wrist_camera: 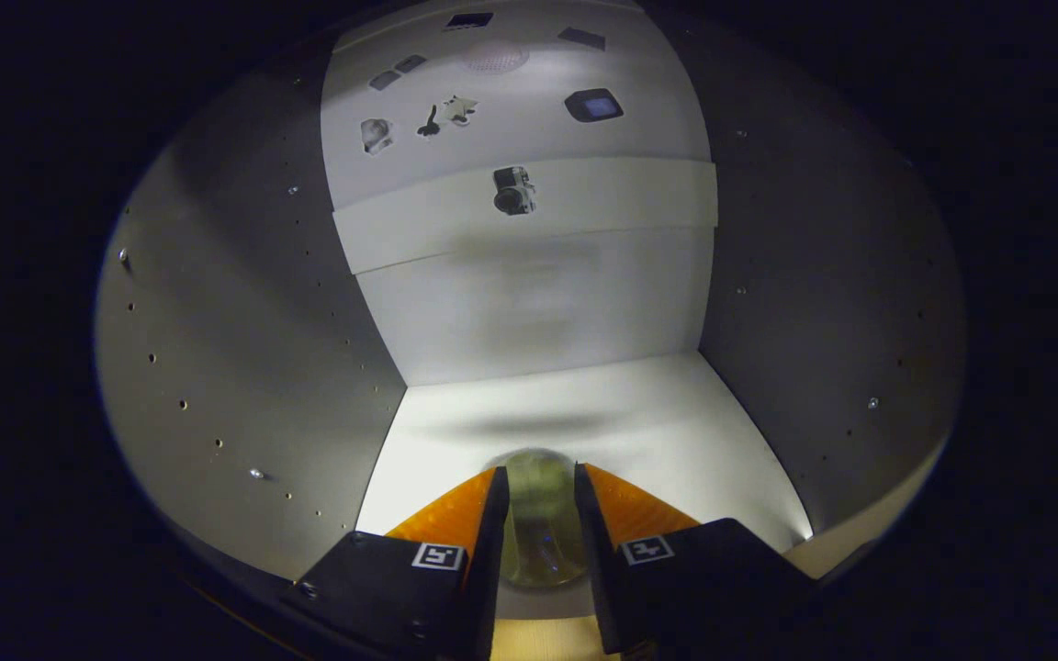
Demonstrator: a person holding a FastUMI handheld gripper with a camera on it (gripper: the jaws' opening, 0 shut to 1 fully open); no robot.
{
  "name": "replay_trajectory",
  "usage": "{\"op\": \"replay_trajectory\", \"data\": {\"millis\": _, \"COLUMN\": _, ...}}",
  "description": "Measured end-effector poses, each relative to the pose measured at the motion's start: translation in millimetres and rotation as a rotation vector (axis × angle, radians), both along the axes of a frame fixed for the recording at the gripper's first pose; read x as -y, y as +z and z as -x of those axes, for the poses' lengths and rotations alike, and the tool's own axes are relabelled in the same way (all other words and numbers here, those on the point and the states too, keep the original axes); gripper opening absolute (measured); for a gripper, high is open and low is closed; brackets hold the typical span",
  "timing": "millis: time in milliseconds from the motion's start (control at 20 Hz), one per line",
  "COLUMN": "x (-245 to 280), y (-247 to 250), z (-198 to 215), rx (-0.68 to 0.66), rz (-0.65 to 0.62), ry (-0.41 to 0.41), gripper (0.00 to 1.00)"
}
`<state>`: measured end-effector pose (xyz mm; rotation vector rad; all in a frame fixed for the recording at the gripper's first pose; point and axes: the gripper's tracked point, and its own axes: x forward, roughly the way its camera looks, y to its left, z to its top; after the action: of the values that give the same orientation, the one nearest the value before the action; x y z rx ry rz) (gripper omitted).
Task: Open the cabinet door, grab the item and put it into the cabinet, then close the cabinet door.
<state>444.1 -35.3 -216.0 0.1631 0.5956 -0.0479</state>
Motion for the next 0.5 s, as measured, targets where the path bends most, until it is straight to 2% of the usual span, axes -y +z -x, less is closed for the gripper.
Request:
{"op": "replay_trajectory", "data": {"millis": 50, "x": -3, "y": 6, "z": 0, "rx": 0.028, "rz": 0.002, "ry": 0.015, "gripper": 0.48}}
{"op": "replay_trajectory", "data": {"millis": 250, "x": -14, "y": 58, "z": 15, "rx": 0.196, "rz": -0.002, "ry": 0.048, "gripper": 0.72}}
{"op": "replay_trajectory", "data": {"millis": 400, "x": -21, "y": 105, "z": 44, "rx": 0.324, "rz": -0.038, "ry": 0.056, "gripper": 0.78}}
{"op": "replay_trajectory", "data": {"millis": 500, "x": -29, "y": 134, "z": 68, "rx": 0.398, "rz": -0.04, "ry": 0.067, "gripper": 0.88}}
